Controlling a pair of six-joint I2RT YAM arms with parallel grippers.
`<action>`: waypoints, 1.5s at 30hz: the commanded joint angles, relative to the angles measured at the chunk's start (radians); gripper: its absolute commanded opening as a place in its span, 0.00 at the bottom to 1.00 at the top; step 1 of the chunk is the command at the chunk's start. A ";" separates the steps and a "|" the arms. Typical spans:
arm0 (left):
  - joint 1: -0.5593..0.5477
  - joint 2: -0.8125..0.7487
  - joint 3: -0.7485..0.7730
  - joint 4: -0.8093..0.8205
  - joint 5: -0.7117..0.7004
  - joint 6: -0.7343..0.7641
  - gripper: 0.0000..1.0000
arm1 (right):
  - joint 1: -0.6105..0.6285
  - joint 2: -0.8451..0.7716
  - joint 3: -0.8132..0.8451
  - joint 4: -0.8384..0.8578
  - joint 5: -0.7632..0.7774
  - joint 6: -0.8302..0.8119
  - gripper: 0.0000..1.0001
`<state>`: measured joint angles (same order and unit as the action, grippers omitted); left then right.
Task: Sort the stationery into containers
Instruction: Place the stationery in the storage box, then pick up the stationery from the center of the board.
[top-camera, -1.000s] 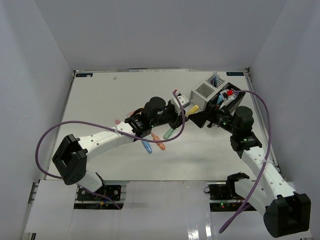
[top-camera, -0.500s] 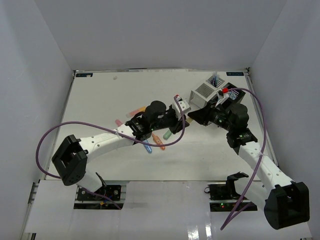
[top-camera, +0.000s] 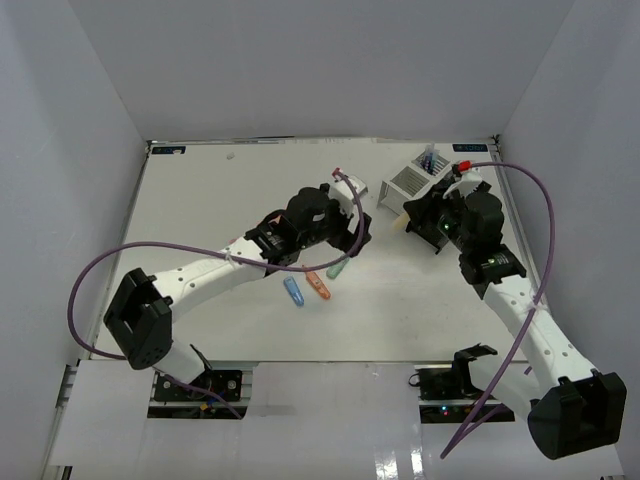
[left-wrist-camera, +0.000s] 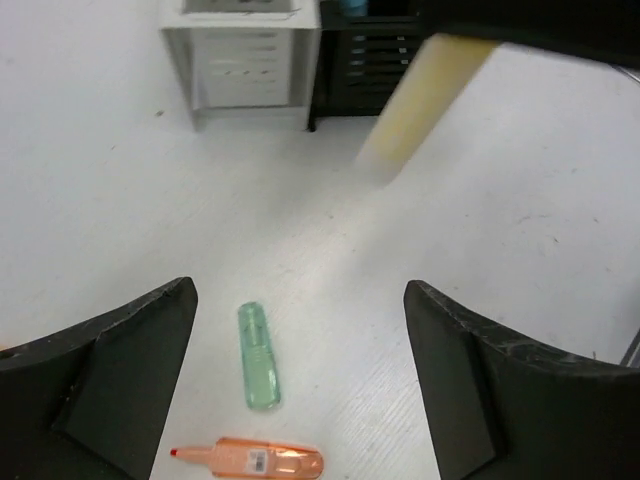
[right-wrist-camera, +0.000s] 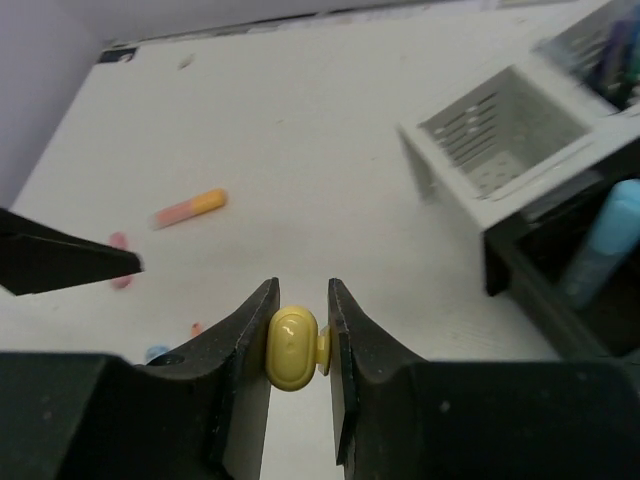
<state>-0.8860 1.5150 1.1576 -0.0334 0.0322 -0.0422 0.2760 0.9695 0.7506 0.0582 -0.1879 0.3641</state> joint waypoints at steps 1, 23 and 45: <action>0.122 -0.022 0.050 -0.166 -0.097 -0.120 0.96 | -0.011 0.012 0.110 -0.057 0.327 -0.122 0.08; 0.395 -0.243 -0.156 -0.226 -0.132 -0.160 0.98 | -0.129 0.405 0.337 -0.126 0.535 -0.194 0.08; 0.516 -0.029 -0.073 -0.221 0.082 -0.030 0.98 | -0.132 0.082 0.219 -0.141 0.199 -0.182 0.90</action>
<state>-0.4294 1.4284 1.0225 -0.2554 -0.0135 -0.1184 0.1459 1.1625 1.0306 -0.1482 0.1326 0.1551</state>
